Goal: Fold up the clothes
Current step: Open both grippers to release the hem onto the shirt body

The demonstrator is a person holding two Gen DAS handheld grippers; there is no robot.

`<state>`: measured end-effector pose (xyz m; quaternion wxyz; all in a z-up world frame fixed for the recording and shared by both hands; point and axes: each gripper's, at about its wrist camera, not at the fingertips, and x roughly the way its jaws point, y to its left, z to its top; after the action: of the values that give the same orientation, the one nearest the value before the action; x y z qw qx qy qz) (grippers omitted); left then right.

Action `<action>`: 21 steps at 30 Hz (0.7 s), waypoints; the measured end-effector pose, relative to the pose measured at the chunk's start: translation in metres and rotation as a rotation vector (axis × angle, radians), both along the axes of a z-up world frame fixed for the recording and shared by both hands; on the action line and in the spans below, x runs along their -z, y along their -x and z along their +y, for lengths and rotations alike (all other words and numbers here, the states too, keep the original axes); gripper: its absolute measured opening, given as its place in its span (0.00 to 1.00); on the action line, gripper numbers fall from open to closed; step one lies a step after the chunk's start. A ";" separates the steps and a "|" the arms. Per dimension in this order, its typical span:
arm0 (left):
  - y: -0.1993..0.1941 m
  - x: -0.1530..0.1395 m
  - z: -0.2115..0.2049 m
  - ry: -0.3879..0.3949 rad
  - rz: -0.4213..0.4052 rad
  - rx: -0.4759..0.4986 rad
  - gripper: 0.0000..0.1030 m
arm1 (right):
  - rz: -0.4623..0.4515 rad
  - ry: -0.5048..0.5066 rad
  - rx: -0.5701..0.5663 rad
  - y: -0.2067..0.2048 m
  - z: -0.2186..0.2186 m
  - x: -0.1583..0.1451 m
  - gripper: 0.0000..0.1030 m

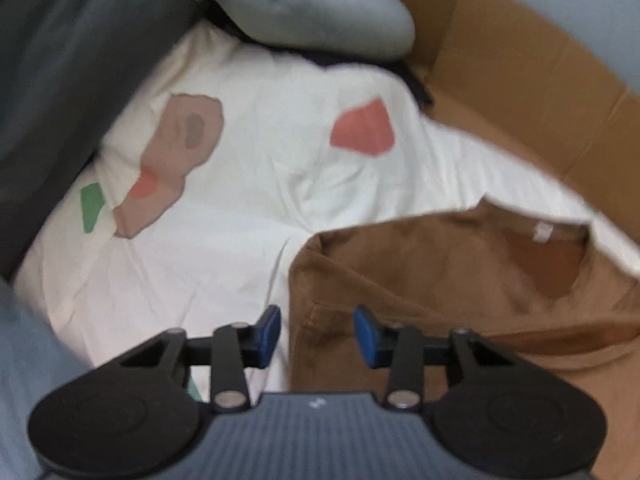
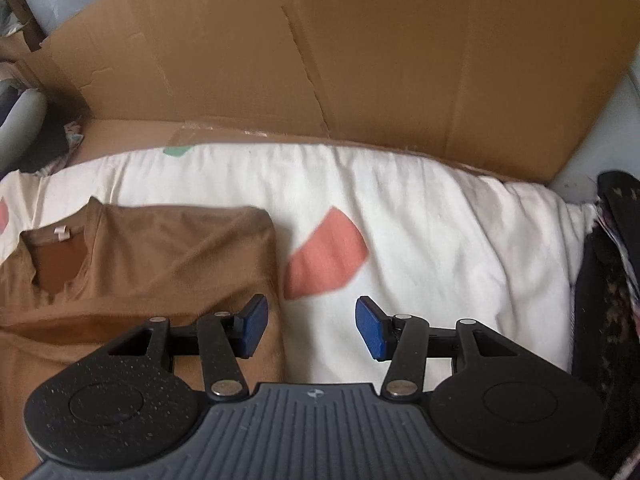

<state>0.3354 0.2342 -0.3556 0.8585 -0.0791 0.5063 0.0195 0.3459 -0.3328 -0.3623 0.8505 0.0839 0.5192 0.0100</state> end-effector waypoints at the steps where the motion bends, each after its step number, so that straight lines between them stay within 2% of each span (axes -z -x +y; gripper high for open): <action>1: 0.006 -0.001 0.001 0.036 -0.011 -0.008 0.41 | 0.002 0.003 -0.006 0.005 -0.002 -0.001 0.54; 2: 0.011 -0.001 0.001 0.058 -0.020 -0.014 0.41 | -0.002 0.009 -0.021 0.008 -0.002 -0.002 0.54; 6: 0.019 0.008 -0.002 0.067 -0.003 -0.014 0.41 | -0.013 0.032 -0.072 0.018 0.001 -0.004 0.54; 11: 0.017 0.017 -0.004 0.010 0.032 0.022 0.41 | -0.002 0.018 -0.076 0.018 0.006 0.007 0.53; 13: 0.016 0.017 -0.007 -0.042 0.028 0.041 0.40 | 0.010 0.025 -0.083 0.016 0.009 0.011 0.53; 16: 0.010 0.021 -0.012 -0.118 0.016 0.068 0.39 | 0.012 0.032 -0.091 0.012 0.014 0.015 0.46; 18: 0.005 0.026 -0.014 -0.139 0.016 0.079 0.34 | 0.011 0.038 -0.096 0.008 0.017 0.017 0.46; 21: -0.004 0.032 -0.014 -0.145 0.023 0.081 0.31 | 0.014 0.040 -0.096 0.000 0.021 0.021 0.44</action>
<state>0.3395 0.2198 -0.3881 0.8563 0.0041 0.5160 0.0225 0.3454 -0.3120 -0.3831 0.8467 0.0417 0.5289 0.0398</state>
